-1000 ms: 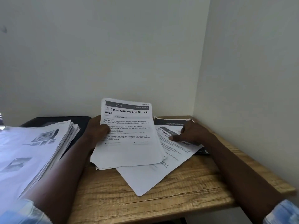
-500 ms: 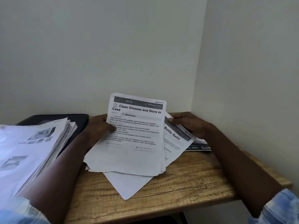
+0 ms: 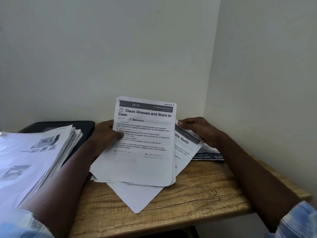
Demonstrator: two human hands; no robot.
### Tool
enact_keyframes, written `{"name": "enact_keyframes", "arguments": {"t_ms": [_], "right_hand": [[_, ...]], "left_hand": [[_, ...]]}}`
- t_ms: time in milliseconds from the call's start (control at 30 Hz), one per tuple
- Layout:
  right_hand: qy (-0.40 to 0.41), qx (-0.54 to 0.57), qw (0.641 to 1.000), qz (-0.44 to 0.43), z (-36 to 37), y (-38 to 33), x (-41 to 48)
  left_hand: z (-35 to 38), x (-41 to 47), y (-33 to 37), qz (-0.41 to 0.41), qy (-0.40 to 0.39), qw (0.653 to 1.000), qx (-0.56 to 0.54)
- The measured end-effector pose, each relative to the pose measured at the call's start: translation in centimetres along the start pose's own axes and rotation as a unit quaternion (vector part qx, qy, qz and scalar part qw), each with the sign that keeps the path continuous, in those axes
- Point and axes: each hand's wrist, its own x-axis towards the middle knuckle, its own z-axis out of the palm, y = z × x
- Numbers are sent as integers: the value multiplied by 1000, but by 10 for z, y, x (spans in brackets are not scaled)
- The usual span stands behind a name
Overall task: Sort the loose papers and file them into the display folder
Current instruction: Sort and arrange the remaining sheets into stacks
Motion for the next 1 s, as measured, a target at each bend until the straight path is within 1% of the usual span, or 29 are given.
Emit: {"name": "enact_keyframes", "arguments": {"t_ms": [67, 133, 233, 267, 333, 400, 500, 567, 700, 833, 900, 1000], "right_hand": [[-6, -10, 1000, 12, -2, 0, 1], [-41, -11, 998, 41, -6, 1, 0], [-128, 50, 987, 77, -14, 2, 0], [-132, 68, 986, 79, -14, 2, 1], [-83, 93, 990, 62, -11, 3, 1], [-20, 104, 994, 22, -5, 6, 4], [35, 97, 994, -28, 3, 12, 7], [59, 92, 993, -44, 5, 16, 9], [83, 97, 990, -60, 7, 17, 11], [92, 96, 989, -72, 8, 17, 11], [96, 93, 988, -74, 8, 17, 11], [95, 94, 989, -62, 9, 14, 11]], "left_hand": [[-2, 1, -1, 12, 18, 1000, -3], [-3, 0, -1, 19, 25, 999, -5], [-4, -1, 1, 17, 33, 999, -14], [-3, -2, 1, 17, 37, 999, -20], [-1, -4, 1, 14, 39, 998, -50], [3, -9, 5, 15, 36, 996, -80], [3, -10, 7, 37, 41, 998, -39], [1, -8, 7, 31, 31, 999, -22], [-2, -5, 3, 12, 10, 1000, -4], [0, -6, 4, 3, -2, 1000, -10], [1, -7, 3, -7, -9, 1000, -29], [4, -7, -1, -29, -36, 994, -94]]}}
